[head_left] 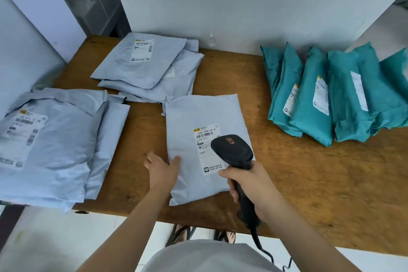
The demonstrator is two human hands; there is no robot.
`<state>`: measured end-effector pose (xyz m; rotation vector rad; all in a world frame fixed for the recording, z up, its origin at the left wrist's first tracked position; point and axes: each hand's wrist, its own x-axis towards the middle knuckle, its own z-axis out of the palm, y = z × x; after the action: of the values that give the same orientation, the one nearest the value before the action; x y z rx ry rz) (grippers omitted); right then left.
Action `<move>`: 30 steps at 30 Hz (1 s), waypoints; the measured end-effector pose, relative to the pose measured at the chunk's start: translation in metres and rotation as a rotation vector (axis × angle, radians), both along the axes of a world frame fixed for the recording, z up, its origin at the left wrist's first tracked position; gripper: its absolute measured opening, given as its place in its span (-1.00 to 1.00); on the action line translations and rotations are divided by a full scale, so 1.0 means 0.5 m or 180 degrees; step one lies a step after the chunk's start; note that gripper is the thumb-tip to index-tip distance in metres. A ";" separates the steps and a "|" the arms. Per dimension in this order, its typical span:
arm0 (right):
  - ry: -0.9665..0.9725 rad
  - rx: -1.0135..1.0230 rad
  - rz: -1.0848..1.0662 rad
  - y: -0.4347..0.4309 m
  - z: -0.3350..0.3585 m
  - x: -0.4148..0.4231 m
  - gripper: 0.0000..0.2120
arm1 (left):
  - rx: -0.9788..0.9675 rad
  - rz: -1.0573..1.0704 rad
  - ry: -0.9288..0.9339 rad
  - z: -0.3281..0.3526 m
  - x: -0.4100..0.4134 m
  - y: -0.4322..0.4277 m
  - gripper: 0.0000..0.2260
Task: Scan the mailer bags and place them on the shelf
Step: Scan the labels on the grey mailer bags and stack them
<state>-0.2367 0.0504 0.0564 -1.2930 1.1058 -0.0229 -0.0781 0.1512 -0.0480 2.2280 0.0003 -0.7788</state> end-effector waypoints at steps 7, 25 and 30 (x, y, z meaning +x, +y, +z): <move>0.0047 0.0133 0.0014 0.015 -0.008 0.013 -0.72 | 0.0010 -0.0091 0.0152 -0.008 -0.004 0.023 -0.42; 0.0117 0.0179 0.0061 0.030 0.005 0.014 -0.71 | -0.0108 0.0034 0.0557 -0.026 0.004 -0.016 -0.39; 0.0086 0.0195 0.0037 0.033 0.010 0.019 -0.75 | -0.0528 0.0073 0.0719 -0.032 0.022 -0.017 -0.70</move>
<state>-0.2272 0.0670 0.0615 -1.2478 1.1140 0.0370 -0.0673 0.1427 -0.0639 1.9716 0.0684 -0.9780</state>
